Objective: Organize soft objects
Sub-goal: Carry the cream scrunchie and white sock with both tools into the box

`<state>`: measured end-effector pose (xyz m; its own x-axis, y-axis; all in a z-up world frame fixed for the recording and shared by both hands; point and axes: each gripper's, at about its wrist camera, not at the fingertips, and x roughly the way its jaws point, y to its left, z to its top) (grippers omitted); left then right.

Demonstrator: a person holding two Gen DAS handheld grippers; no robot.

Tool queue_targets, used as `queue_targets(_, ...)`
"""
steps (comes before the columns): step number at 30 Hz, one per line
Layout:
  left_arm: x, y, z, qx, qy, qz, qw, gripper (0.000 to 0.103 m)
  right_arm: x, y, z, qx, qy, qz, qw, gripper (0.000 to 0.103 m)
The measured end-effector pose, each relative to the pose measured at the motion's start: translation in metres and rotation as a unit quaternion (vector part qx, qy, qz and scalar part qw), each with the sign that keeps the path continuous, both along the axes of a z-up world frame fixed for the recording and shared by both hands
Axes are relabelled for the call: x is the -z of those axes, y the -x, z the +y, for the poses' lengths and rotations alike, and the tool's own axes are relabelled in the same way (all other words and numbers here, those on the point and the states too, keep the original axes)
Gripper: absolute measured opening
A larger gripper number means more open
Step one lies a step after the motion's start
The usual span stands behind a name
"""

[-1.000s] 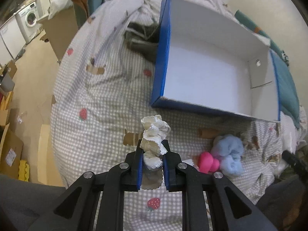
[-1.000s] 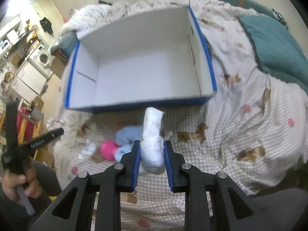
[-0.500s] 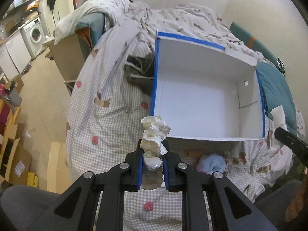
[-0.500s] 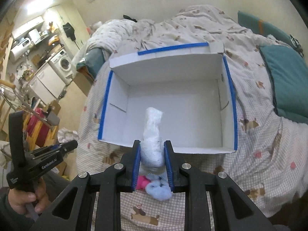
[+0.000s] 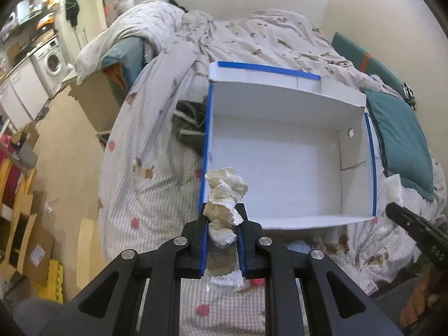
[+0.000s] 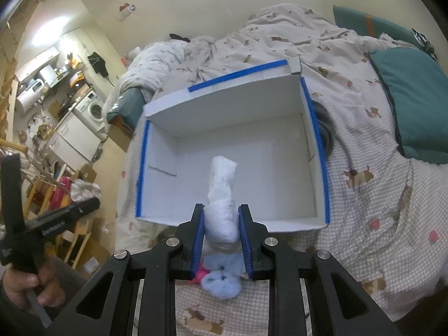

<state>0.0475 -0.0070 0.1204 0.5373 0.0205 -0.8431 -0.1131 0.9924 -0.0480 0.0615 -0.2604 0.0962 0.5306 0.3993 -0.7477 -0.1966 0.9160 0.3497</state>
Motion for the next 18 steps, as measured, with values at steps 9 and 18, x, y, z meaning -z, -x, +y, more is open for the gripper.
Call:
queue_targets(9,0.033,-0.073,-0.032,0.068,-0.012,0.002,0.9976,0.015,0.023,-0.071,0.022,0.001,0.035,0.017,0.999,0.025)
queue_targets(18,0.093,-0.122,-0.034,0.058,0.0,0.038,0.9976,0.015,0.071,-0.117,0.041,0.001,0.054,0.049,0.997,0.025)
